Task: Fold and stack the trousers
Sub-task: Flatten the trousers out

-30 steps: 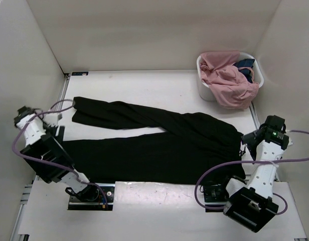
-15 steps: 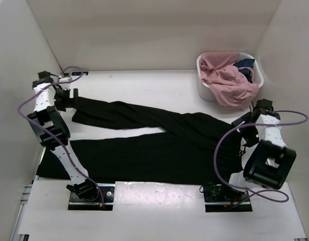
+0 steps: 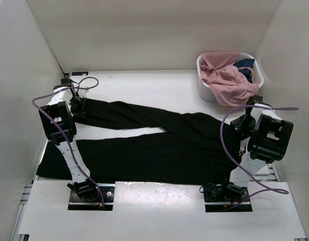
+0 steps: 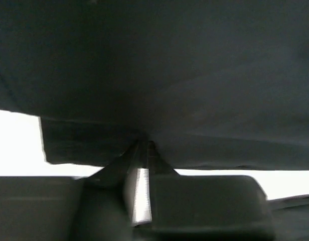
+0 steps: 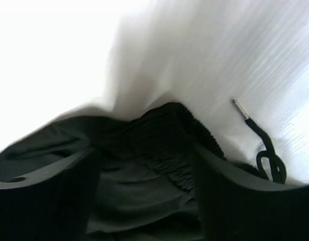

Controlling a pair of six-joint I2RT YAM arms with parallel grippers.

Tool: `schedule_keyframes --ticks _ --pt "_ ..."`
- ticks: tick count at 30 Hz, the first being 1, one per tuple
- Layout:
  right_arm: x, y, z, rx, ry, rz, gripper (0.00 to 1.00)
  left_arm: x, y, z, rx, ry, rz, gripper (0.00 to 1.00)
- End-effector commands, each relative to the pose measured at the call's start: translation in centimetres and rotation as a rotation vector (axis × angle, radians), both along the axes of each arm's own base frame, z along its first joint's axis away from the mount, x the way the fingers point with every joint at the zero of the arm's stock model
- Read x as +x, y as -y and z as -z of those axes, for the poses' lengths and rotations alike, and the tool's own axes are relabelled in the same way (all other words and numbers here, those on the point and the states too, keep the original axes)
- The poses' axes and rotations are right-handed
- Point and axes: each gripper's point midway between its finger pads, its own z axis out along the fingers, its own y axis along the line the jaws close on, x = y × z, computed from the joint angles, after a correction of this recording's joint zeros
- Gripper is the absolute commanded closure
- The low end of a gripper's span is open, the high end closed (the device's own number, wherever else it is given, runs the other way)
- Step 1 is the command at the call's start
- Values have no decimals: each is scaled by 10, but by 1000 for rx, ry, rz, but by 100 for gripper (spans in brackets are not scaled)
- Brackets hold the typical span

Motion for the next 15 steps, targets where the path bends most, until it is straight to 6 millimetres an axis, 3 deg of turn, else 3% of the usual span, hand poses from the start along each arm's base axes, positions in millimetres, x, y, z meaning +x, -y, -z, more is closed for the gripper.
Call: schedule_keyframes --ticks 1,4,5,6,8,11,13,15 --pt "-7 9 8 -52 -33 44 33 -2 -15 -6 65 20 -10 85" --pt "-12 10 12 -62 -48 46 51 -23 -18 -8 110 -8 22 86" --pt "-13 12 12 -75 -52 48 64 -30 -18 -8 122 -18 32 86" --pt "-16 12 14 -74 -62 39 69 -37 -22 -9 152 -22 57 86" --pt "-17 16 11 -98 -61 32 84 -66 -20 -8 178 -51 89 86" --pt "-17 17 8 -104 -54 7 97 -97 -21 -6 225 -84 143 86" --pt "-15 15 1 -115 -36 -28 100 -97 -21 -18 240 -52 150 86" --pt "-12 14 -9 -129 -10 -63 100 -79 -19 -34 223 19 137 79"
